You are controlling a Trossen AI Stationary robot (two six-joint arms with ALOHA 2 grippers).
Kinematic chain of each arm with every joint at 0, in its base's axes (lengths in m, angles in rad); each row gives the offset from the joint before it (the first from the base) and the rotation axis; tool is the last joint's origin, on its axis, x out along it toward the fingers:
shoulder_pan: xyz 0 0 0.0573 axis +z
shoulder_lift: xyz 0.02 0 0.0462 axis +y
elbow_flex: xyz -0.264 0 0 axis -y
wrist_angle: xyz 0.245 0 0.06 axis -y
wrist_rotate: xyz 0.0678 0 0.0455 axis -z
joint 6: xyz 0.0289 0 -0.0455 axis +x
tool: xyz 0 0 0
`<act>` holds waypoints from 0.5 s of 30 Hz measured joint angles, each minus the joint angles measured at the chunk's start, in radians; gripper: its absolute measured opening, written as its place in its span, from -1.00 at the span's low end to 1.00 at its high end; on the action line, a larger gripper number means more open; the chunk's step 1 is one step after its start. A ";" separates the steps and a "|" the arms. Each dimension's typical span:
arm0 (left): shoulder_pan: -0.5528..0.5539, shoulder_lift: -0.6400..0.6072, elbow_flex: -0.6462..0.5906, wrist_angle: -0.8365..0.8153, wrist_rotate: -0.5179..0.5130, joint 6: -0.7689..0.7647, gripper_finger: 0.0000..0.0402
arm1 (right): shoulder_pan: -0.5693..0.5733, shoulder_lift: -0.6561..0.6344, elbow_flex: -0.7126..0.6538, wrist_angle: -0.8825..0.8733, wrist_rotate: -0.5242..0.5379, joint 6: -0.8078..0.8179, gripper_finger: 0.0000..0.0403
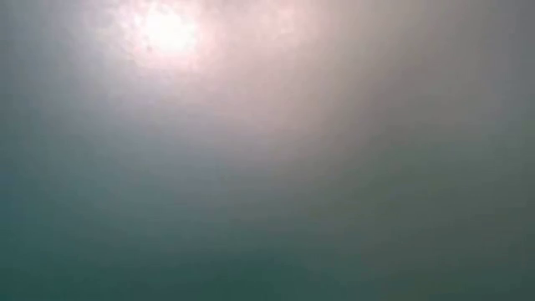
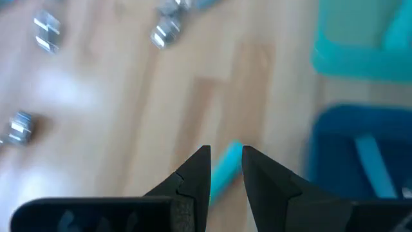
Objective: Sort silverware by color (type)
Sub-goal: Put the blue spoon into the orange bin
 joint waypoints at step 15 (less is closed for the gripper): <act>0.133 -0.015 0.000 -0.032 -0.430 -0.023 -0.64 | 0.145 -0.176 0.025 0.396 -0.156 -0.015 -0.93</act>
